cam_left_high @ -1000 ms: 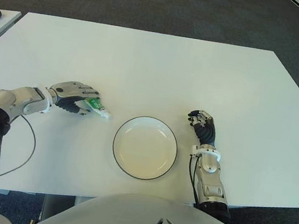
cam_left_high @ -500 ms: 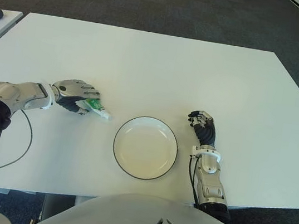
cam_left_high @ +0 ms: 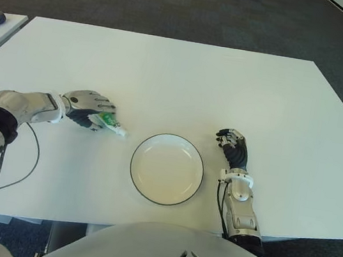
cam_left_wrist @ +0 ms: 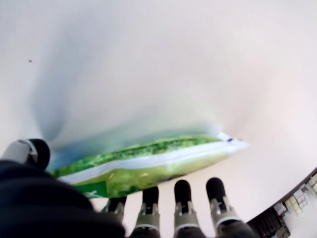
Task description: Put the toothpaste on the table into the plate.
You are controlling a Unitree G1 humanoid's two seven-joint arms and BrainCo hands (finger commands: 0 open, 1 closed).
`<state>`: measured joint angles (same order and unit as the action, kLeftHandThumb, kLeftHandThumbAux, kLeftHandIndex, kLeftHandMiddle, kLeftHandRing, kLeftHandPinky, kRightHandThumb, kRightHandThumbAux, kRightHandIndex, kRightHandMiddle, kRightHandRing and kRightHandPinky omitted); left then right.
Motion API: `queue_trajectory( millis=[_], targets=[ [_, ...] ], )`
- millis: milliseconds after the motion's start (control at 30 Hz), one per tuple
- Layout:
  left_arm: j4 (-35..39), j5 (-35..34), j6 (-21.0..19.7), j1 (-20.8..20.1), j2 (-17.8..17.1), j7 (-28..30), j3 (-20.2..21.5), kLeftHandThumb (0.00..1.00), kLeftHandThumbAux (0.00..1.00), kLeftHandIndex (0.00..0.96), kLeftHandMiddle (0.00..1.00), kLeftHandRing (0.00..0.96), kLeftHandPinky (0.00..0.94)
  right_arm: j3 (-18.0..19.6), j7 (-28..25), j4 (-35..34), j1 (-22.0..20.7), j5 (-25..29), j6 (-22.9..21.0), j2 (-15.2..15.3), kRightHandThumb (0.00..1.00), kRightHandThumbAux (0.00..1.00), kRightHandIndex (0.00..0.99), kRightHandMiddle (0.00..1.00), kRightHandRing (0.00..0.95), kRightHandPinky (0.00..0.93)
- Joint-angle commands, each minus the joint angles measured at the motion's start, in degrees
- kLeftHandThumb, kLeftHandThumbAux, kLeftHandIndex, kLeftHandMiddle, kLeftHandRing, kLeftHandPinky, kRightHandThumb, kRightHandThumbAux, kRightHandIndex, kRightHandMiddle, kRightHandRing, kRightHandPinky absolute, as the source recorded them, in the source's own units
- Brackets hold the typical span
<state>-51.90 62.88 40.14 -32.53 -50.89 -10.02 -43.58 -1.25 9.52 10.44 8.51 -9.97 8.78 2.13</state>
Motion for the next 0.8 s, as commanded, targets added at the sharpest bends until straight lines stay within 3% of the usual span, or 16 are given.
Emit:
queue_trajectory(
  millis=[33, 267, 433, 767, 800],
  targets=[
    [-6.0, 3.4, -2.5, 1.7, 3.8, 2.6, -4.1, 0.399, 0.217, 0.0, 0.0, 0.0, 0.0, -0.1, 0.0, -0.6, 0.3, -0.1, -0.6, -0.3, 0.711, 0.73, 0.425, 0.482, 0.475, 0.489],
    [-9.6, 2.7, -3.0, 0.6, 5.6, 1.9, -5.1, 0.388, 0.24, 0.0, 0.0, 0.0, 0.02, 0.0, -0.1, -0.9, 0.6, 0.0, -0.7, -0.1, 0.711, 0.73, 0.426, 0.482, 0.476, 0.491],
    [-11.6, -1.3, -3.5, 0.8, 6.5, 5.5, -3.7, 0.396, 0.31, 0.0, 0.038, 0.037, 0.132, 0.0, 0.1, -1.0, 0.8, -0.3, -0.8, -0.1, 0.712, 0.73, 0.425, 0.482, 0.476, 0.491],
    [-12.4, -13.7, -4.1, 3.4, 7.4, 12.1, 2.7, 0.525, 0.528, 0.401, 0.527, 0.523, 0.557, 0.0, 0.6, -1.0, 0.9, -0.6, -0.8, -0.1, 0.714, 0.731, 0.424, 0.484, 0.476, 0.485],
    [-12.2, -14.9, -4.4, 3.7, 7.5, 12.6, 3.4, 0.592, 0.59, 0.412, 0.573, 0.576, 0.604, 0.0, 0.5, -1.1, 0.9, -0.6, -0.8, 0.0, 0.714, 0.731, 0.424, 0.483, 0.476, 0.486]
  ],
)
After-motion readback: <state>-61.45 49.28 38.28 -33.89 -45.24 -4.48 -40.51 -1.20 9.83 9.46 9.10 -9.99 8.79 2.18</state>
